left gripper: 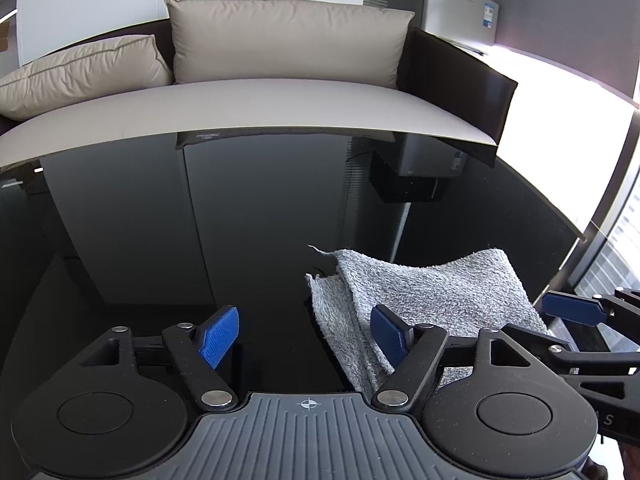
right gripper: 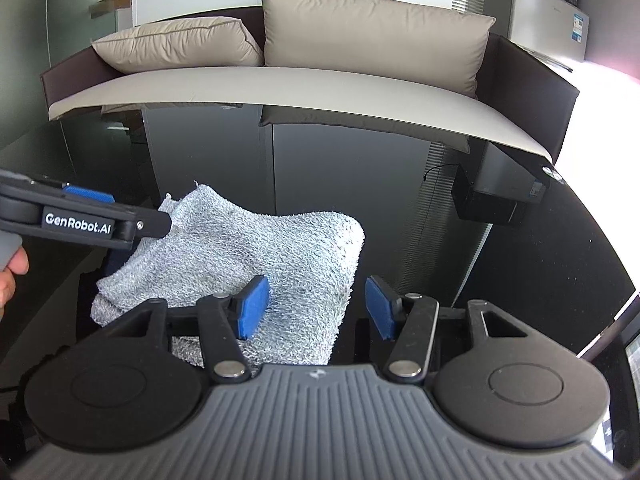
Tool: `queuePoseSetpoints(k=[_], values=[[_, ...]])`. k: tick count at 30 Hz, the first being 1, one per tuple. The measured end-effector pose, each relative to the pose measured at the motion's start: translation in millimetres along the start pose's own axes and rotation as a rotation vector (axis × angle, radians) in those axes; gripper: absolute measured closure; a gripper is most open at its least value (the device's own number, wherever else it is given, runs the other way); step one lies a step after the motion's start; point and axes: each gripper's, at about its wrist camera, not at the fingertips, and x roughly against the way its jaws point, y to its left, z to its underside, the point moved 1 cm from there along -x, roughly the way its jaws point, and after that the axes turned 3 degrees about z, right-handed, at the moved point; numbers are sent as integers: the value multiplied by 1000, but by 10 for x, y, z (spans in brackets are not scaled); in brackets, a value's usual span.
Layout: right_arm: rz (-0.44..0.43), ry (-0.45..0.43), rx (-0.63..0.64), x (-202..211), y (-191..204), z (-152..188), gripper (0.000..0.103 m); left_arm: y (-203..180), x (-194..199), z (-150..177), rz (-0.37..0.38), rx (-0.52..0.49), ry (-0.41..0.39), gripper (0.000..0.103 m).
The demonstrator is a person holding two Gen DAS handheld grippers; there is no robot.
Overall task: Fold towel
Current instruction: 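Open both grippers and release the folded towel onto the table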
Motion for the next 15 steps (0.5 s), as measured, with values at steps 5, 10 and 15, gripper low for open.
queuePoseSetpoints(k=[5, 10, 15], values=[[3, -39, -60, 137, -74, 4, 34, -29, 129, 63, -5, 18, -24, 7], [15, -82, -118, 285, -163, 23, 11, -61, 254, 124, -11, 18, -43, 1], [31, -83, -163, 390, -217, 42, 5, -74, 357, 208, -15, 18, -45, 1]])
